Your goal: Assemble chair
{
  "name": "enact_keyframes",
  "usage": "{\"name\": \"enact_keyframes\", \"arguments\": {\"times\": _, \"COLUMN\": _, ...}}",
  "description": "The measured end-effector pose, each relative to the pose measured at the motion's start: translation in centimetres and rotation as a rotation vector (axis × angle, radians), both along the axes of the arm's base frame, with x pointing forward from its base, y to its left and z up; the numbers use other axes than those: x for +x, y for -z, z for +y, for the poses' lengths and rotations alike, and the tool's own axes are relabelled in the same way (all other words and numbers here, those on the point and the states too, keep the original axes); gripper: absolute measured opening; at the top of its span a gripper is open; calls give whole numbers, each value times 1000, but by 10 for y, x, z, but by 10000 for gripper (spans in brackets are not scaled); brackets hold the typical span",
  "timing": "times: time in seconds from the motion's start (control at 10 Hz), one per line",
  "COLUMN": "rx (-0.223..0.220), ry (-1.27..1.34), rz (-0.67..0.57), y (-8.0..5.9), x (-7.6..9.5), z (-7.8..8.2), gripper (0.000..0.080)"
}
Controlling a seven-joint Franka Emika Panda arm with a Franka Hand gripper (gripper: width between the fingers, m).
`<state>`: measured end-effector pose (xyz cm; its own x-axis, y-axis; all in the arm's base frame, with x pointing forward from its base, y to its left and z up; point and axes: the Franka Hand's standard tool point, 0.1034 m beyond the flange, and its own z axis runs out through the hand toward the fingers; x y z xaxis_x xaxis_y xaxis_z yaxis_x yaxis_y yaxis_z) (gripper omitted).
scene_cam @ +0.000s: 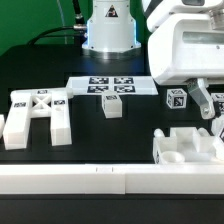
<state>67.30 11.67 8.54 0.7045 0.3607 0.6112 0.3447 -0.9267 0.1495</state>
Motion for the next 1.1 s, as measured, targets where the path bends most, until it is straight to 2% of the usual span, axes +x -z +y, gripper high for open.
{"name": "enact_keyframes", "arguments": {"times": 0.6, "rx": -16, "ry": -16, "rz": -3, "y": -6, "x": 3, "z": -2, "gripper": 648}}
{"name": "enact_keyframes", "arguments": {"times": 0.8, "rx": -19, "ry": -16, "rz": 10, "y": -17, "x": 6, "z": -2, "gripper": 648}}
{"name": "enact_keyframes", "arguments": {"times": 1.1, "rx": -25, "ry": -19, "rz": 38, "y": -12, "x": 4, "z": 0, "gripper": 648}}
